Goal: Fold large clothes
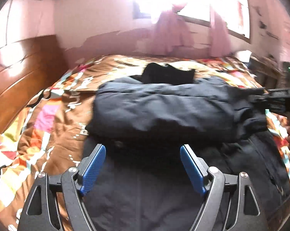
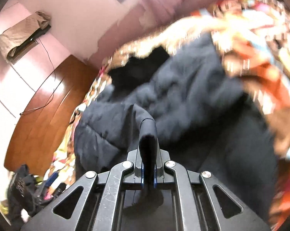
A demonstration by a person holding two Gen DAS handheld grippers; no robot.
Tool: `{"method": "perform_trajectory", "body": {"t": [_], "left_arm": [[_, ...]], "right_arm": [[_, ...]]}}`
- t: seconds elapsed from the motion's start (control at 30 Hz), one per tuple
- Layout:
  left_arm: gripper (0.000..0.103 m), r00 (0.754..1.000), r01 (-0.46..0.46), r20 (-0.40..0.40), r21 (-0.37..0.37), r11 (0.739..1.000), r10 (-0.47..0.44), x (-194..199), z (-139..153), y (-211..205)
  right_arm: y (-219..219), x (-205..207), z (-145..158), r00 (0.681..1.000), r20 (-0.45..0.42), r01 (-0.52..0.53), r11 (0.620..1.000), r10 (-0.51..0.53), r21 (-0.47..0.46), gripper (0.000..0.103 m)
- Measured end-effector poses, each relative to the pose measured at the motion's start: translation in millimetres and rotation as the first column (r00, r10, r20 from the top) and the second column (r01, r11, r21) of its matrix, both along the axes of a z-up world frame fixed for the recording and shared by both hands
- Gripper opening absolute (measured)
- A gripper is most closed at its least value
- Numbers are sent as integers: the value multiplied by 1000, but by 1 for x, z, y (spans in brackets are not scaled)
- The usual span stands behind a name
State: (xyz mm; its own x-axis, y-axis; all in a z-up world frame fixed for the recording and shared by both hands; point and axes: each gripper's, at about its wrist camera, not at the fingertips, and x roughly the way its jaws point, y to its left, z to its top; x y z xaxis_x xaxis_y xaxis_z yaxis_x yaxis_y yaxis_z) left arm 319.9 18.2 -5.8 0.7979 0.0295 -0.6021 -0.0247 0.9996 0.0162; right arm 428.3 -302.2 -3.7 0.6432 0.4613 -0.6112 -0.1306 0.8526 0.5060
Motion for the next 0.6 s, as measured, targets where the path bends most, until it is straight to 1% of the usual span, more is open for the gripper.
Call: {"method": "perform_trajectory", "body": {"t": [0.07, 0.13, 0.17, 0.23, 0.3, 0.33, 0.37, 0.4, 0.43, 0.47, 0.5, 0.57, 0.6], "left_arm": [[78, 999, -37, -4, -27, 999, 37, 24, -1, 16], [78, 999, -43, -3, -46, 998, 43, 49, -3, 26], [78, 999, -46, -3, -45, 998, 46, 65, -4, 30], [78, 998, -66, -12, -41, 997, 65, 96, -4, 34], [78, 997, -71, -26, -64, 995, 69, 111, -3, 33], [78, 997, -73, -43, -79, 994, 69, 122, -1, 32], [78, 995, -76, -65, -85, 993, 71, 130, 0, 29], [78, 993, -80, -91, -88, 993, 72, 138, 3, 27], [78, 991, -79, -117, -94, 992, 67, 144, 6, 24], [78, 988, -76, -143, -97, 992, 62, 150, 9, 22], [78, 983, -71, -177, -97, 993, 53, 157, 13, 18], [78, 975, -63, -216, -94, 994, 42, 167, 19, 13], [78, 973, -60, -228, -93, 994, 38, 169, 21, 11]], "right_arm": [[1, 17, 12, 998, 66, 16, 996, -10, -85, 6], [4, 42, 18, 992, 128, 36, 983, -13, -181, 6], [5, 55, 17, 990, 141, 43, 976, -12, -216, 6], [3, 74, 13, 992, 126, 41, 968, -10, -249, 6], [5, 93, 4, 996, 88, 33, 954, -7, -299, 7], [7, 96, 1, 997, 71, 27, 947, -5, -320, 11], [6, 99, -3, 999, 46, 32, 938, -18, -344, 19], [7, 100, -3, 999, 34, 41, 934, -31, -355, 24], [3, 101, -1, 998, 19, 56, 929, -53, -366, 35], [-1, 100, 2, 998, 13, 68, 927, -68, -368, 43], [-4, 101, 6, 997, 8, 77, 924, -80, -376, 45], [-6, 104, 21, 993, -6, 104, 903, -117, -416, 54], [-7, 102, 25, 993, -7, 105, 901, -119, -420, 55]]}}
